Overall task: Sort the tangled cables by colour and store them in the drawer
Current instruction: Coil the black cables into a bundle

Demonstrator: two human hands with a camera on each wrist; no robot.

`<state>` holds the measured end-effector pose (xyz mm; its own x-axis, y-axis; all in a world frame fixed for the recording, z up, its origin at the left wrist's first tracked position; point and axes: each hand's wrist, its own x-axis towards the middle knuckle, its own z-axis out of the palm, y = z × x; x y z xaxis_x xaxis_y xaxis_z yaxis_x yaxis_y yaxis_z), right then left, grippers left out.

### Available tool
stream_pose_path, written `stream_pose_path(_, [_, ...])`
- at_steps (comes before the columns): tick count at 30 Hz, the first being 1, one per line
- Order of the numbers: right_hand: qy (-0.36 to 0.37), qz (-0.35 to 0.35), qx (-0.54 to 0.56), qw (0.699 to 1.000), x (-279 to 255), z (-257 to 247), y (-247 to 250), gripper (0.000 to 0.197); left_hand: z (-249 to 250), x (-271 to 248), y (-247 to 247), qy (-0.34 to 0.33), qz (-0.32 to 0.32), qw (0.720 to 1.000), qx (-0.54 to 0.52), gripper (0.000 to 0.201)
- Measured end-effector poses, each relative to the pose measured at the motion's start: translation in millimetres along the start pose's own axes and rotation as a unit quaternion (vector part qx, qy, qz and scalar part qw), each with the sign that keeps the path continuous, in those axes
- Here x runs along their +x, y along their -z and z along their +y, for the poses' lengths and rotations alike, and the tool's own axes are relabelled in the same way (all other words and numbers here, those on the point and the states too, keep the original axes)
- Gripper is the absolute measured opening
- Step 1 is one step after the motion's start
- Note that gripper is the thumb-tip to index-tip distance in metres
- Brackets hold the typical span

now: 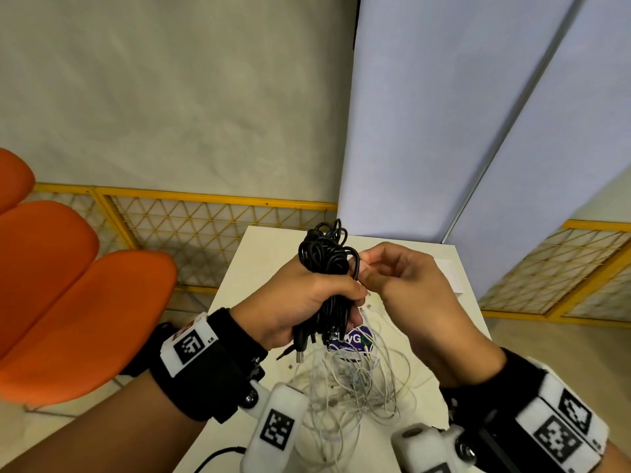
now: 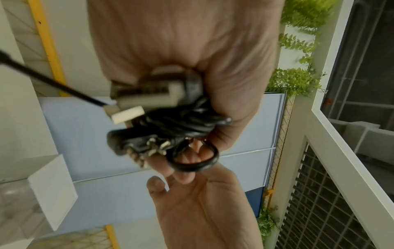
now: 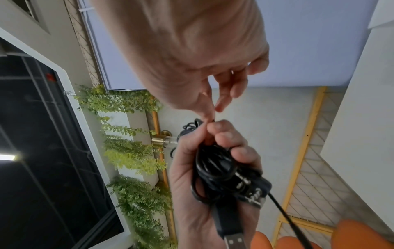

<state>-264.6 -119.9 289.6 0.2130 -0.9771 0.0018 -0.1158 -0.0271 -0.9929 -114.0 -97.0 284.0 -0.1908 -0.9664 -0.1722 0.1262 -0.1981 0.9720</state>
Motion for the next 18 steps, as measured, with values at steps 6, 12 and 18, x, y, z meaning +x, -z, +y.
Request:
stream_pose_path(6, [-0.026,-0.009,0.043,0.999,2,-5,10,0.007,8,-2,-1,0.011,-0.024,1.000,0.014,0.005])
stream_pose_path(12, [-0.038,-0.015,0.067,0.997,0,-7,11,0.007,14,-2,2,0.058,-0.051,0.996,0.033,0.016])
stream_pose_path(18, [-0.045,-0.006,0.097,0.994,4,-11,10,0.012,19,0,-2,0.047,-0.056,0.993,0.094,0.019])
